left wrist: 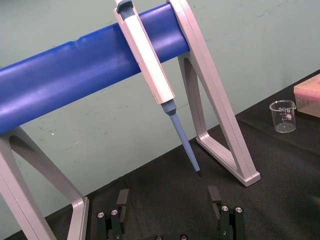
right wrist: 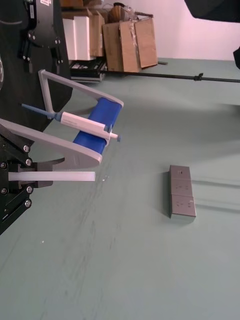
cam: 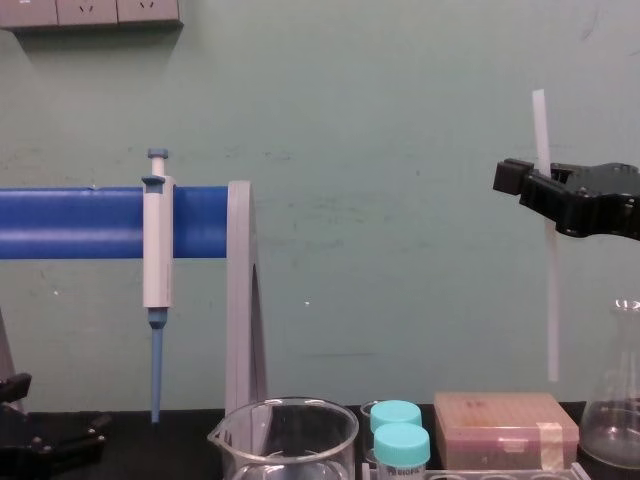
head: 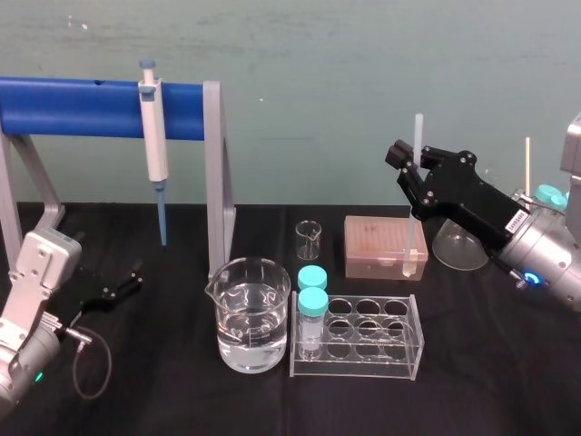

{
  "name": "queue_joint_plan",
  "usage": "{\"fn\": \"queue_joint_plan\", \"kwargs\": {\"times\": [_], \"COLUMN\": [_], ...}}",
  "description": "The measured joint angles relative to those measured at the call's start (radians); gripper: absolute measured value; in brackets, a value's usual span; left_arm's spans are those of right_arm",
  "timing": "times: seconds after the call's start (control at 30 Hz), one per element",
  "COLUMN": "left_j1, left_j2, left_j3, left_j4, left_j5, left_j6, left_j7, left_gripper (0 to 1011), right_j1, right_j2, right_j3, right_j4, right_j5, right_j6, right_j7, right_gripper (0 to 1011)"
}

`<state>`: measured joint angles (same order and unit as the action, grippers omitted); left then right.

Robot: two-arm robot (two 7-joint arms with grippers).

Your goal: Pick up the stirring rod with one hand, then place it down.

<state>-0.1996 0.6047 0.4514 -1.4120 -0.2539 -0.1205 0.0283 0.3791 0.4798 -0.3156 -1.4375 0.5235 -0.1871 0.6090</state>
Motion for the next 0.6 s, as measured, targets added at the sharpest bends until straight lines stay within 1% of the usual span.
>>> {"fn": "queue_joint_plan", "kwargs": {"times": [0.17, 0.27, 0.33, 0.37, 0.4, 0.47, 0.53, 0.57, 0.6], "left_j1": [0.000, 0.000, 0.000, 0.000, 0.000, 0.000, 0.000, 0.000, 0.000], "left_j2": [0.000, 0.000, 0.000, 0.000, 0.000, 0.000, 0.000, 0.000, 0.000], "left_j3": [0.000, 0.000, 0.000, 0.000, 0.000, 0.000, 0.000, 0.000, 0.000], "left_j4": [0.000, 0.000, 0.000, 0.000, 0.000, 0.000, 0.000, 0.000, 0.000], "left_j5": [0.000, 0.000, 0.000, 0.000, 0.000, 0.000, 0.000, 0.000, 0.000], "left_j6": [0.000, 0.000, 0.000, 0.000, 0.000, 0.000, 0.000, 0.000, 0.000], "left_j7": [0.000, 0.000, 0.000, 0.000, 0.000, 0.000, 0.000, 0.000, 0.000], "left_gripper": [1000, 1000, 1000, 1000, 1000, 1000, 1000, 1000, 1000], "right_j1": [0.000, -0.006, -0.012, -0.019, -0.019, -0.035, -0.050, -0.050, -0.061], "right_j2": [0.008, 0.027, 0.036, 0.045, 0.045, 0.060, 0.074, 0.074, 0.081], "right_j3": [-0.006, -0.018, -0.023, -0.025, -0.025, -0.031, -0.035, -0.035, -0.037], "right_j4": [-0.005, -0.017, -0.026, -0.035, -0.035, -0.049, -0.060, -0.060, -0.065], "right_j5": [0.020, 0.055, 0.067, 0.082, 0.082, 0.112, 0.129, 0.129, 0.137], "right_j6": [0.005, 0.025, 0.033, 0.040, 0.040, 0.054, 0.062, 0.062, 0.066], "right_j7": [0.033, 0.081, 0.093, 0.102, 0.102, 0.124, 0.135, 0.135, 0.136], "right_gripper": [58, 58, 58, 58, 58, 58, 58, 58, 58]}}
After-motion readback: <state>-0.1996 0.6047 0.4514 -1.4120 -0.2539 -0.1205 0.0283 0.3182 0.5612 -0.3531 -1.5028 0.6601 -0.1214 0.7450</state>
